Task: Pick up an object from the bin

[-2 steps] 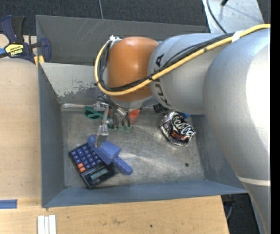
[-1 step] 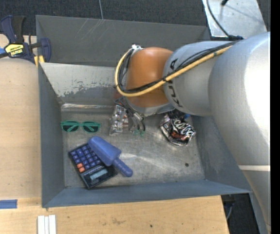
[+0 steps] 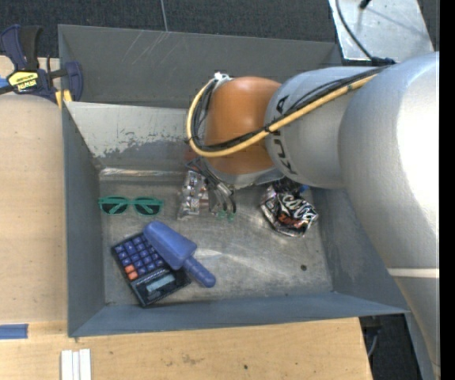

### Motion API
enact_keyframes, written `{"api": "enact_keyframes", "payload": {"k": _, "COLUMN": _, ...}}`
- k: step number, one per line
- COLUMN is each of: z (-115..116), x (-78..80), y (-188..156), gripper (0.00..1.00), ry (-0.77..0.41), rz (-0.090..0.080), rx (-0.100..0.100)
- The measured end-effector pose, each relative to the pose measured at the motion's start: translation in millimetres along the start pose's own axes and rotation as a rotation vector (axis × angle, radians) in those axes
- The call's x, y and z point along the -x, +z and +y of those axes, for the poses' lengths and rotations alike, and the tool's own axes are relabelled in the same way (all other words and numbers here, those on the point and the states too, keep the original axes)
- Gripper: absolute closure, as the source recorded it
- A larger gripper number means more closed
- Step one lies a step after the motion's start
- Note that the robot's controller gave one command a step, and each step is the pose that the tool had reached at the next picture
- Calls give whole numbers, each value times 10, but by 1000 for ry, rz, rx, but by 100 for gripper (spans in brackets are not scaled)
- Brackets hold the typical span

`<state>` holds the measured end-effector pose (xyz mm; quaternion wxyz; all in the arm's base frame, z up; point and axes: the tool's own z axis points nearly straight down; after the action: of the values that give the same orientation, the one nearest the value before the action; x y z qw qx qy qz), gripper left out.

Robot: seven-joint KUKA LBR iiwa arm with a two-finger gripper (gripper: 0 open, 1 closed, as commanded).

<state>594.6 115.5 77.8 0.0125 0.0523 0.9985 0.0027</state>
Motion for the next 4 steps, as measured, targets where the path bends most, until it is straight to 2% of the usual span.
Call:
{"api": "enact_keyframes", "payload": {"k": 1, "z": 23, "x": -193, "y": -8, "gripper": 100, "ry": -50, "rz": -2, "rx": -1}}
{"api": "enact_keyframes", "payload": {"k": 2, "z": -403, "x": -171, "y": -227, "gripper": 100, "ry": -94, "rz": 22, "rx": -3}}
{"api": "enact_keyframes", "payload": {"k": 3, "z": -163, "x": 75, "y": -767, "gripper": 0, "ry": -296, "rz": 20, "rx": -1}}
{"api": "enact_keyframes", "payload": {"k": 4, "z": -174, "x": 73, "y": -760, "gripper": 0, "ry": -294, "rz": 22, "rx": -2}}
